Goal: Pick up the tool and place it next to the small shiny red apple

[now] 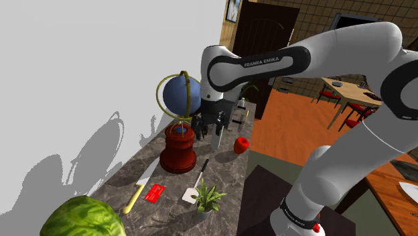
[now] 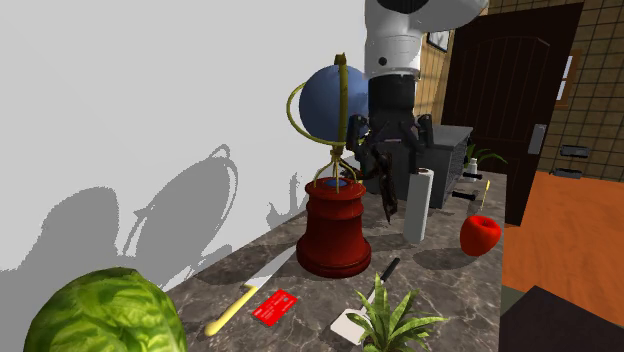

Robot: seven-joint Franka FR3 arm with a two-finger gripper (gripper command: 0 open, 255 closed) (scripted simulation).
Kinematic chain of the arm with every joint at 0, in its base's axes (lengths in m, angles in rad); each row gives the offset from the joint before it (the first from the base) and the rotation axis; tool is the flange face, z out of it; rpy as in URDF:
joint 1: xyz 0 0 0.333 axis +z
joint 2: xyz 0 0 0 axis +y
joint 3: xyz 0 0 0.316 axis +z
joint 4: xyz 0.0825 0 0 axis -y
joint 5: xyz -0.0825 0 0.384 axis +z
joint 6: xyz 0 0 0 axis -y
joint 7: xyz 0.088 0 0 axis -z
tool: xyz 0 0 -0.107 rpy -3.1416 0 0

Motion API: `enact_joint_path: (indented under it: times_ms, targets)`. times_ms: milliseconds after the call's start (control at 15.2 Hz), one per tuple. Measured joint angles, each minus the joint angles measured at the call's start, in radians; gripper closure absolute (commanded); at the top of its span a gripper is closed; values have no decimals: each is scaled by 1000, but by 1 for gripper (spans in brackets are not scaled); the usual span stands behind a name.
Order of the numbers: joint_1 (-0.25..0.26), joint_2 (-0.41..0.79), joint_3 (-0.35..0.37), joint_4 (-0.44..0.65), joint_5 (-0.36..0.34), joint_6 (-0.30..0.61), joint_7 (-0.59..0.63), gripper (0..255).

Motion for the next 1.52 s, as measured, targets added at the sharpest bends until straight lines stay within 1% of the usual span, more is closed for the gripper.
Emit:
enact_joint_path:
  times_ms: [198,396,528,660,792,858,924,990,1056,1122,1254,1320,1386,1518]
  targets:
    - [1,103,24,38,24,40,92,0]
    - [10,183,50,113,42,85,200,0]
    - [15,232,62,166,52,97,264,0]
    - [19,285,72,216,58,141,323,0]
    - [24,366,78,297,57,145,381,0]
    - [34,400,87,288,67,176,413,0]
    - [43,483,91,346,64,165,452,0]
    - [48,567,90,369,70,166,478,0]
    - [51,620,88,398,75,164,496,0]
    - [61,637,94,414,83,175,518,0]
    - [103,698,105,485,90,176,555,0]
    - [134,731,106,529,95,169,587,0]
    - [176,767,99,573,101,176,611,0]
    - [178,767,100,573,101,176,611,0]
